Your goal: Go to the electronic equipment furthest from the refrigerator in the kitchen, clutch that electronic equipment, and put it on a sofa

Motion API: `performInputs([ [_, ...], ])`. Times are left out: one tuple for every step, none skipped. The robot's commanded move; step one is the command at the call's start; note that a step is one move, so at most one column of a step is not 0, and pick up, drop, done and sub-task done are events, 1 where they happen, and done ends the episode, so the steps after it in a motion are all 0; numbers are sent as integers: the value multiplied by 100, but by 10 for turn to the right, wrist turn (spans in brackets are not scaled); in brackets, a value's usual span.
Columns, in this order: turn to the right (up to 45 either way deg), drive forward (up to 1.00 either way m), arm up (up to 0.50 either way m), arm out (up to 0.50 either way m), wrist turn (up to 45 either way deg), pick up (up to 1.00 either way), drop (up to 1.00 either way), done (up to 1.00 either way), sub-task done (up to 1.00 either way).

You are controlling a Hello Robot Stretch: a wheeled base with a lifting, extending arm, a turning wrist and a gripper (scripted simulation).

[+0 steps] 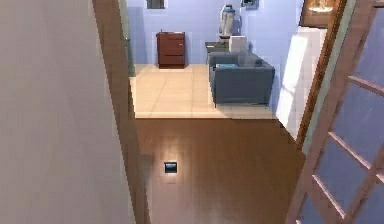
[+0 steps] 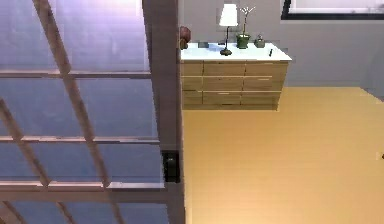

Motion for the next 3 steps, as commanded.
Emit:
performInputs([
  [60, 0, 0, 0, 0, 0, 0, 0, 0],
  [0, 100, 0, 0, 0, 0, 0, 0, 0],
  [60, 0, 0, 0, 0, 0, 0, 0, 0],
])
